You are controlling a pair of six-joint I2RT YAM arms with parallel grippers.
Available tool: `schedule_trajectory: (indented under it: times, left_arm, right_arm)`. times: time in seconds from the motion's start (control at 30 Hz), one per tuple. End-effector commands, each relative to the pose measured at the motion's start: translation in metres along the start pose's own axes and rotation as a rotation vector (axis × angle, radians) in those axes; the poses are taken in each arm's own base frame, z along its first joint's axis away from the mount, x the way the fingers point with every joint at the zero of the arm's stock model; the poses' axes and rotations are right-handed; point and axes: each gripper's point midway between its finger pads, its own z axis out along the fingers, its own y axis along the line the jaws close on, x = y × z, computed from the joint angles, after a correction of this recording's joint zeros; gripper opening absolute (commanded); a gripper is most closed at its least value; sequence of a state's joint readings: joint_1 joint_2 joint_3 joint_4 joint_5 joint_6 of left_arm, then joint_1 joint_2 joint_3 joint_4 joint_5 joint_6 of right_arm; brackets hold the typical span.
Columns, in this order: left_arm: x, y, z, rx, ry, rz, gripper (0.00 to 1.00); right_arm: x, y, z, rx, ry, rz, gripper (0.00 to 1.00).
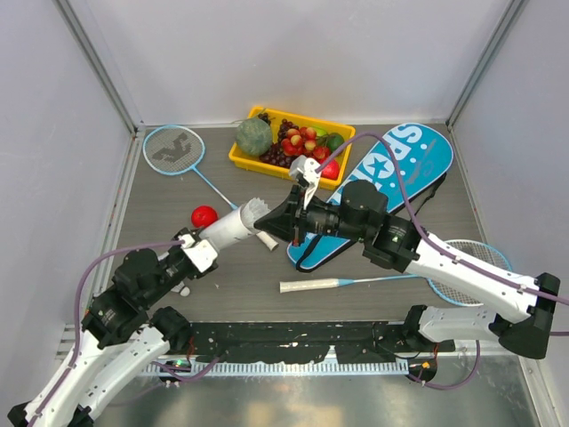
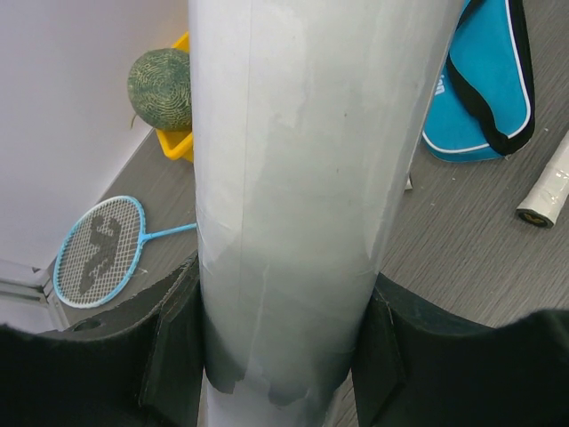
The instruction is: Pack up the badminton gear
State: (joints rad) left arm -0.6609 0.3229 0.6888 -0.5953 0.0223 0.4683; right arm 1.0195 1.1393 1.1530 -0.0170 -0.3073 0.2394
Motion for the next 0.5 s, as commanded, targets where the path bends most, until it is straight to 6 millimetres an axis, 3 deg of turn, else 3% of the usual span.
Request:
schedule_trajectory:
  times: [0.0, 0.47]
  left_arm:
    - [-0.033, 0.013, -0.003, -0.023, -0.097, 0.001, 0.39]
    - [-0.035, 0.012, -0.001, -0.014, -0.099, 0.002, 0.38]
  right_arm:
    - [-0.019, 0.01, 0.014, -0.028, -0.078, -0.009, 0.05]
    - [0.003, 0.016, 0.039, -0.092, -0.05, 0.083, 0.05]
